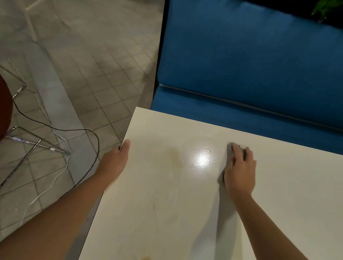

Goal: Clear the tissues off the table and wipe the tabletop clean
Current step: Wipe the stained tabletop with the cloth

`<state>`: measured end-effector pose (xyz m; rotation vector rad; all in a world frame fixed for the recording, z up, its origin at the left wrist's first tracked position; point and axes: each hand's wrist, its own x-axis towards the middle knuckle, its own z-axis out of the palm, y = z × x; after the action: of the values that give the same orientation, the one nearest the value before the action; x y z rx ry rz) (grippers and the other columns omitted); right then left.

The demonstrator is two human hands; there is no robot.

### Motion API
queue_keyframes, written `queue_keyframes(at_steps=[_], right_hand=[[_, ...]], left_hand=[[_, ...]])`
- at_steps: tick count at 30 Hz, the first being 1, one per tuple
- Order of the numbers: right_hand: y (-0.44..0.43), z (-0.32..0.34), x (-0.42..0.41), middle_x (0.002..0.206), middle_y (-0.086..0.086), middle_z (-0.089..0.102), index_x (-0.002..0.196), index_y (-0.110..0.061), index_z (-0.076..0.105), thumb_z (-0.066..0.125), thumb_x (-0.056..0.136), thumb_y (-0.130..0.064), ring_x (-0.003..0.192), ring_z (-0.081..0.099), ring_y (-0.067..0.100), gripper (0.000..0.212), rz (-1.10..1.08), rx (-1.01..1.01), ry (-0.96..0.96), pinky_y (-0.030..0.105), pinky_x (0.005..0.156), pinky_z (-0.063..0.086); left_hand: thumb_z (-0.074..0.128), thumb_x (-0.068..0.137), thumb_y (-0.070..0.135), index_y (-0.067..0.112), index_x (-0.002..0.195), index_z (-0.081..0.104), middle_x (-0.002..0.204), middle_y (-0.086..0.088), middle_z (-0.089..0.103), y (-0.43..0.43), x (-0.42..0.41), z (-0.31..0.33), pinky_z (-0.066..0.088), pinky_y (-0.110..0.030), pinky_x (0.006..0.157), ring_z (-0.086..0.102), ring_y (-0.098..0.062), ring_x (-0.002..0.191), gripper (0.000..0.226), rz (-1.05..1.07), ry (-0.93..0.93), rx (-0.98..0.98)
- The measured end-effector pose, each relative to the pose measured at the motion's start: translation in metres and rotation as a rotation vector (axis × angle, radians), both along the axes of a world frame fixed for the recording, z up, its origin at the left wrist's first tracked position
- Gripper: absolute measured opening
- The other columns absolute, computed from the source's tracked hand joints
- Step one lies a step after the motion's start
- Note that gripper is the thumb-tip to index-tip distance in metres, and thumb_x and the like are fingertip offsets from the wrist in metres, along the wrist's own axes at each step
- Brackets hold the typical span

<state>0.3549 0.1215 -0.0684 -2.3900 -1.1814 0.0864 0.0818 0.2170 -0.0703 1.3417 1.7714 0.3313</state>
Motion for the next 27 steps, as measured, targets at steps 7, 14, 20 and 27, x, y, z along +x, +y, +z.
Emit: queue_keyframes(at_steps=[7,14,20,27], right_hand=[[0.056,0.001,-0.006,0.135,0.01,0.04,0.134,-0.012,0.04,0.043,0.092,-0.005,0.124,0.034,0.028,0.044,0.028,-0.044,-0.002,0.038,0.104,0.033],[0.076,0.001,-0.066,0.145,0.001,0.035,0.139,-0.018,0.037,0.031,0.1,-0.018,0.134,0.027,0.018,0.04,0.419,-0.023,-0.024,0.024,0.102,0.025],[0.044,-0.005,-0.036,0.145,-0.008,0.039,0.139,-0.025,0.041,0.037,0.093,0.002,0.133,0.036,0.011,0.054,0.51,0.155,0.113,0.018,0.107,0.026],[0.04,0.017,0.023,0.151,-0.006,0.029,0.141,-0.028,0.036,0.031,0.099,-0.009,0.143,0.017,0.012,0.046,0.202,0.12,0.067,0.032,0.107,0.027]], left_hand=[[0.022,0.097,0.05,0.005,0.128,0.049,0.125,-0.024,0.053,0.002,0.007,-0.004,0.038,-0.039,0.09,0.048,-0.037,0.115,0.061,0.033,0.004,0.099],[0.02,0.098,0.05,0.008,0.127,0.051,0.123,-0.023,0.054,0.004,0.007,-0.005,0.038,-0.038,0.09,0.049,-0.036,0.114,0.06,0.031,0.039,0.121],[0.021,0.099,0.046,0.004,0.127,0.051,0.123,-0.024,0.053,0.002,0.009,-0.001,0.037,-0.037,0.088,0.049,-0.037,0.114,0.059,0.032,0.068,0.147],[0.021,0.098,0.048,0.002,0.121,0.053,0.119,-0.025,0.055,0.003,0.01,-0.003,0.037,-0.037,0.083,0.05,-0.037,0.111,0.06,0.033,0.062,0.158]])
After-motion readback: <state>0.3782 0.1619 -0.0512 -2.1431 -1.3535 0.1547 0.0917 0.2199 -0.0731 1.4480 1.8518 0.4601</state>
